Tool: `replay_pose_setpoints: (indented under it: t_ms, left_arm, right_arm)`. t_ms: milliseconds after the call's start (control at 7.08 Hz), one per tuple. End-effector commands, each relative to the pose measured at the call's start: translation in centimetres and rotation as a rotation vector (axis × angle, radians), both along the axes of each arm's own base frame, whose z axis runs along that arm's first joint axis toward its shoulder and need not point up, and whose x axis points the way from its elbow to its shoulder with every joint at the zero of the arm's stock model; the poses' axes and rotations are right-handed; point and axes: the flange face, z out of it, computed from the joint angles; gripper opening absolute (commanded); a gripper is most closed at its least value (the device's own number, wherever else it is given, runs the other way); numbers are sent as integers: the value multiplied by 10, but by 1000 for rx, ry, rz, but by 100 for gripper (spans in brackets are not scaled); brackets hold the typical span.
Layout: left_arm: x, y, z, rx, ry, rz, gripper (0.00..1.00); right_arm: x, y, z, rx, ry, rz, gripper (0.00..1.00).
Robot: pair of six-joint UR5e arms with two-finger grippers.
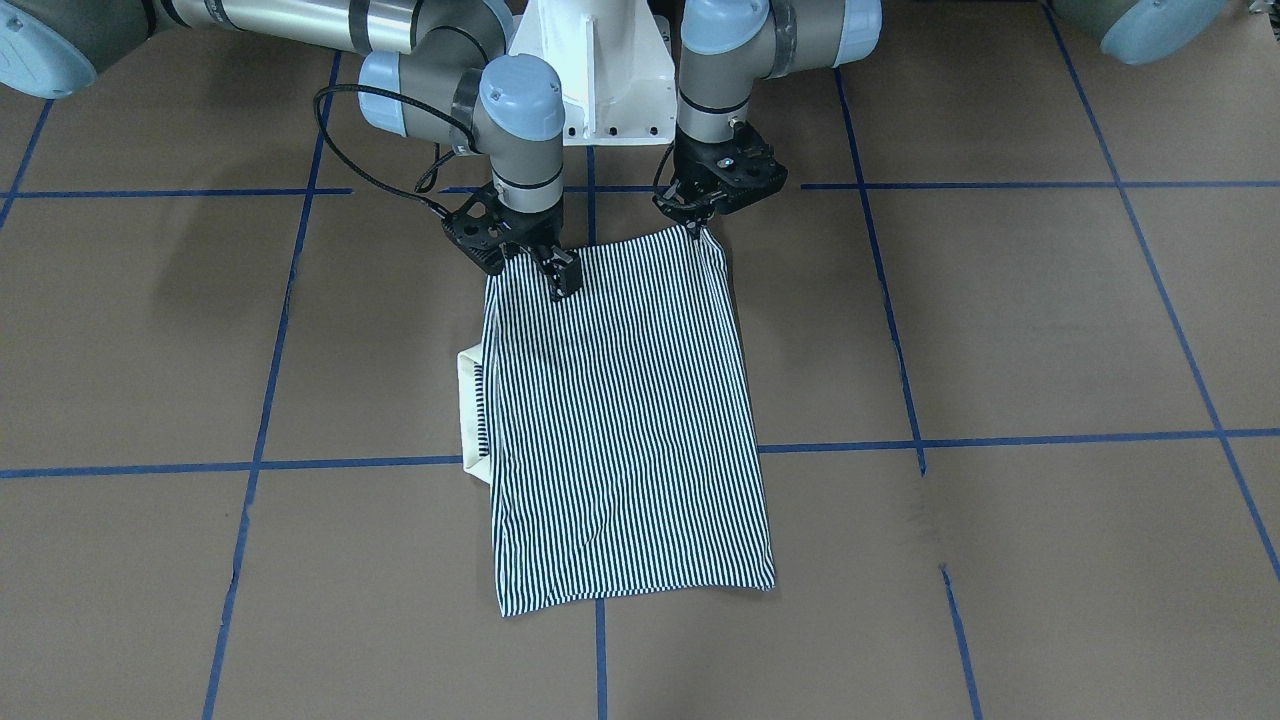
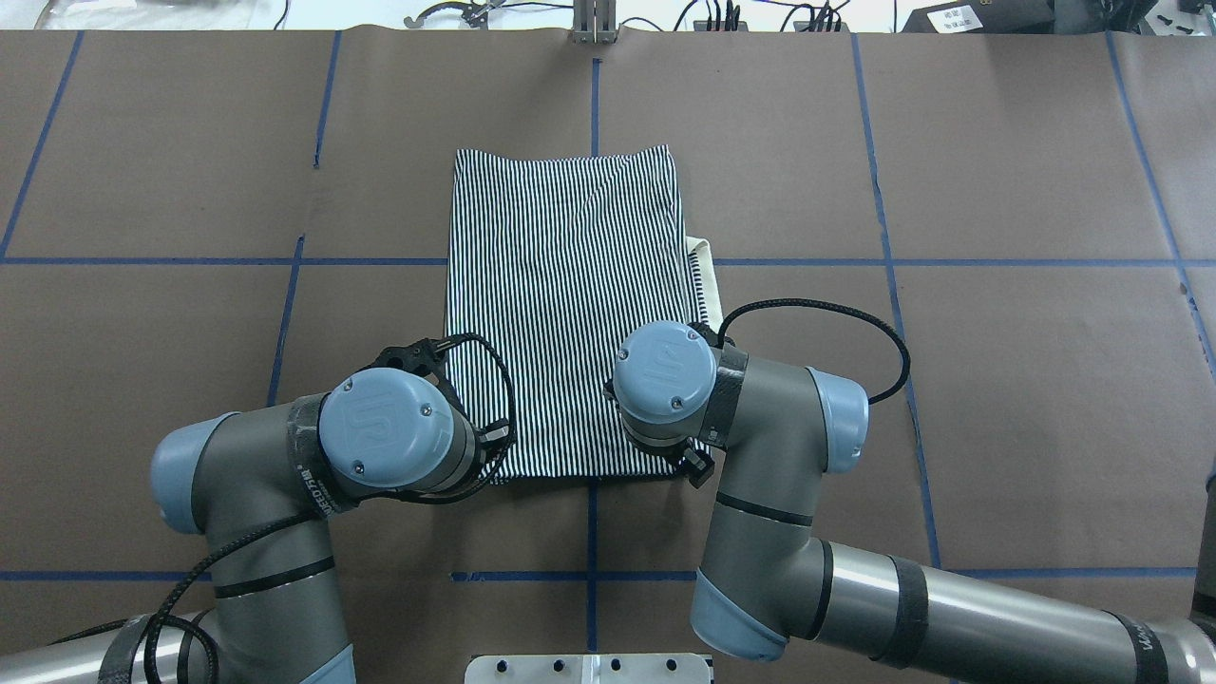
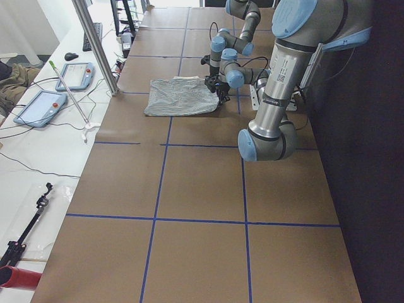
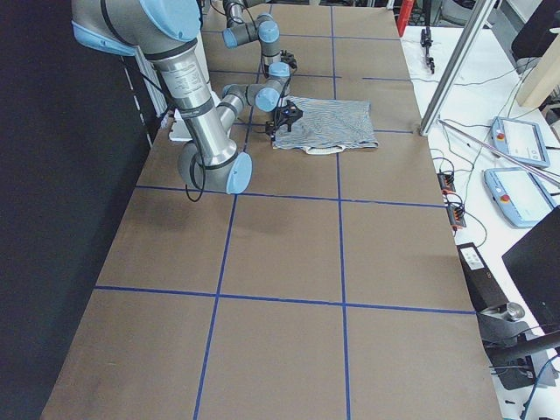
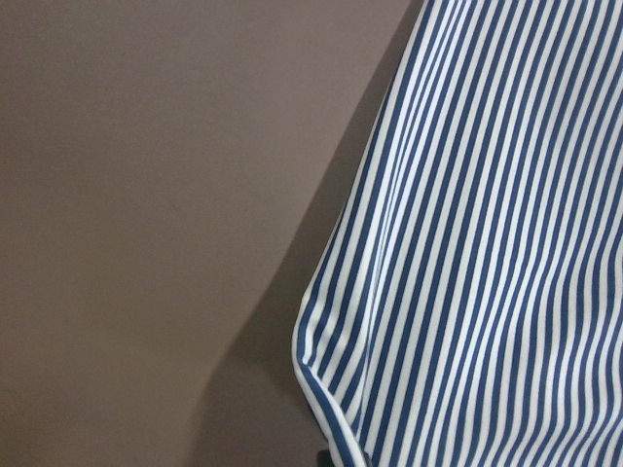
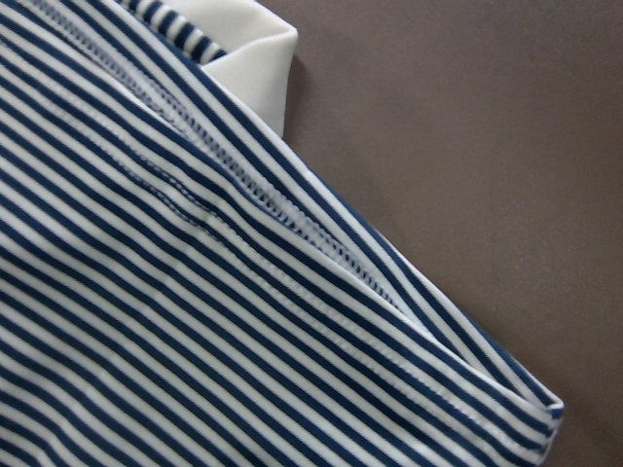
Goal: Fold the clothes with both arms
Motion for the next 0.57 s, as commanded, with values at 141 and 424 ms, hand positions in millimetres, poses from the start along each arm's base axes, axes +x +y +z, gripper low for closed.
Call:
replay_pose_setpoints:
  t_ms: [141, 424]
  left_arm:
    - [0, 0, -2, 0, 3, 0, 0]
    - [1, 1, -2, 0, 3, 2, 0]
  right_arm:
    - [-1, 1, 4, -8, 10, -3, 100]
    - [-3, 3, 11, -12, 20, -6, 100]
